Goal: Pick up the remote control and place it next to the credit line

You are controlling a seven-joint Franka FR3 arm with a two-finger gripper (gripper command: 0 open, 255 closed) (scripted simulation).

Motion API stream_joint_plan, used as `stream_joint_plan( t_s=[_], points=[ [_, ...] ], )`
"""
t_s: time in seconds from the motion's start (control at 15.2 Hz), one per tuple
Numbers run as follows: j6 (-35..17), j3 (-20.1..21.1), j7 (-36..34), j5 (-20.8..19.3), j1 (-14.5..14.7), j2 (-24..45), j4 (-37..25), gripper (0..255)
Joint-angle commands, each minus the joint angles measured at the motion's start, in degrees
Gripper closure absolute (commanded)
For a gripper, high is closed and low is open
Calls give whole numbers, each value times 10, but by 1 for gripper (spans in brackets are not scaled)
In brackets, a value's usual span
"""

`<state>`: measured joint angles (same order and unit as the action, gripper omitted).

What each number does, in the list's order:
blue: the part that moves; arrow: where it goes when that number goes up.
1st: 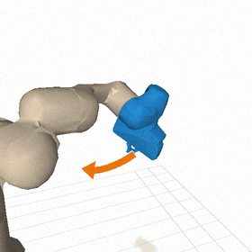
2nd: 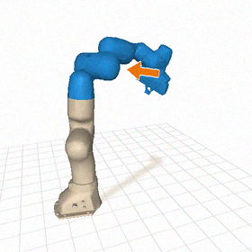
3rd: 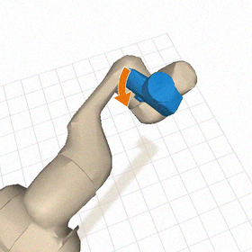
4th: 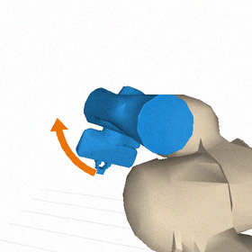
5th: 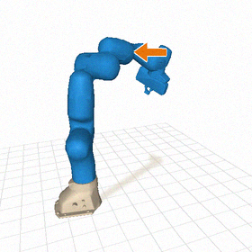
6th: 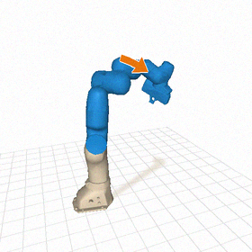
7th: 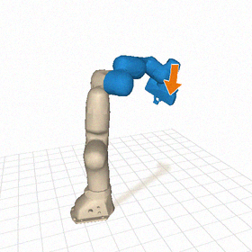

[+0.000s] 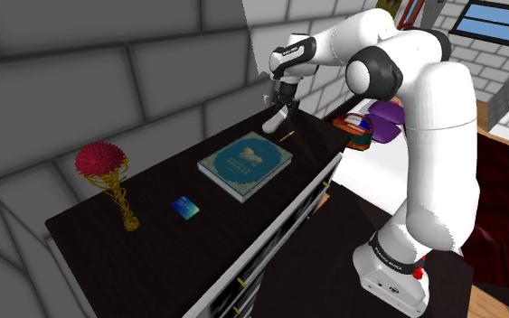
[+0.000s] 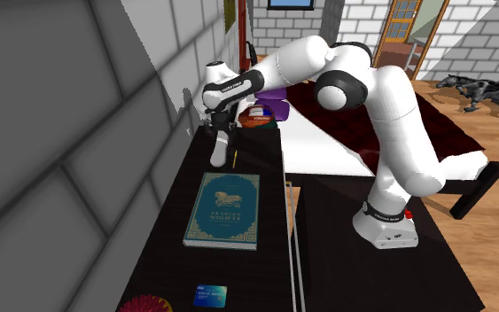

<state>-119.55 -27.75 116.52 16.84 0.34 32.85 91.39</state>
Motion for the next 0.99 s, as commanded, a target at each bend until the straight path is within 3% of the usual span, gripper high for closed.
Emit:
stream_joint_plan(
  t_s=[0.0, 0.46, 0.92],
  points=[
    [-15, -3, -14, -8, 22, -27, 39, 255],
    [-69, -5, -98, -48, 114, -122, 178, 255],
    [-105, 7, -201, -90, 193, -198, 277, 255]
  ],
)
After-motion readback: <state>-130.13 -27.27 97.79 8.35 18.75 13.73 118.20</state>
